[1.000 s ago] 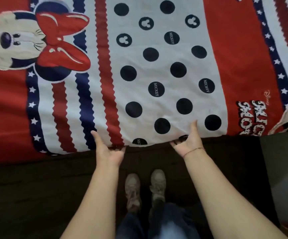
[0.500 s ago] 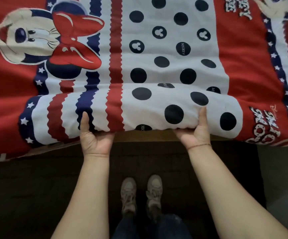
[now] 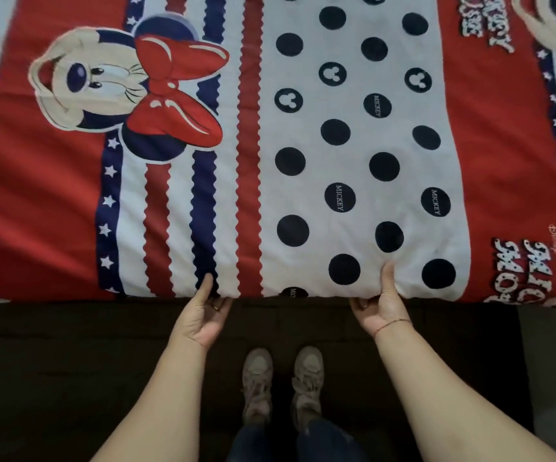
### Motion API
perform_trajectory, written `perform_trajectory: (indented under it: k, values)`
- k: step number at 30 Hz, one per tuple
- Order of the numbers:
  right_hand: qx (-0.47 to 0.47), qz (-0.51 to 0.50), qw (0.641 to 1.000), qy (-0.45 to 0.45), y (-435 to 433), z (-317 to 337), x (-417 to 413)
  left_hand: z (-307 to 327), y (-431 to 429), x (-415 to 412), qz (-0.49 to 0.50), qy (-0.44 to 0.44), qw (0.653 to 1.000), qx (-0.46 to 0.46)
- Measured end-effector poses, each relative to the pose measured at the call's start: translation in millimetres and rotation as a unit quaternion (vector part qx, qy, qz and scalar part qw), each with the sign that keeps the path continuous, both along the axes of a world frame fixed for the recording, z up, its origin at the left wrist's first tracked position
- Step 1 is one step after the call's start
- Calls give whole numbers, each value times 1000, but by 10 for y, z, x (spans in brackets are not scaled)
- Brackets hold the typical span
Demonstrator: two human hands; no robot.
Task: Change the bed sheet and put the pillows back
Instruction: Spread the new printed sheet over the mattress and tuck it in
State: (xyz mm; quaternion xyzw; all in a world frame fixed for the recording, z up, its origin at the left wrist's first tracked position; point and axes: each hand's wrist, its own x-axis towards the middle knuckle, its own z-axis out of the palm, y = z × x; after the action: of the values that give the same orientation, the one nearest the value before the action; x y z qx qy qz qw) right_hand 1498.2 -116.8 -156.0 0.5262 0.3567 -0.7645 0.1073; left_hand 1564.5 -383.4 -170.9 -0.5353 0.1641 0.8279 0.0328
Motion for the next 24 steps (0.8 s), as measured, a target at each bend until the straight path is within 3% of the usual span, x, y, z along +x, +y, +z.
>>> perform_trajectory:
  k: [5, 8, 10, 13, 15, 16, 18, 19, 21, 22, 24]
  values:
    - [-10, 75, 995, -58, -350, 285, 235, 309, -307, 205, -124, -66, 990, 26]
    - [-37, 119, 988, -94, -882, 475, 455, 528, -557, 283, -305, -111, 944, 55]
    - [-65, 137, 982, -115, -1321, 579, 538, 709, -767, 240, -363, -129, 922, 46]
    - [-91, 138, 975, -150, -2066, 760, 499, 867, -1229, 127, -275, -208, 934, -91]
    - [-92, 120, 973, -174, -2554, 909, 379, 911, -1585, 20, -178, -277, 907, -261]
    - [-90, 103, 974, -182, -2772, 937, 303, 961, -1739, -68, -187, -295, 863, -365]
    - [-54, 51, 979, -190, -3141, 936, 150, 1030, -2009, -290, -290, -272, 734, -550]
    - [13, 42, 979, -201, -3279, 914, 95, 1053, -2120, -416, -348, -229, 669, -615]
    - [236, 77, 950, -189, -3458, 895, 33, 1036, -2293, -696, -441, -148, 549, -695]
    - [370, 103, 914, -133, -3442, 925, -17, 1010, -2327, -834, -477, -123, 499, -713]
    - [582, 209, 786, 11, -3305, 867, -160, 902, -2374, -1097, -535, -74, 414, -733]
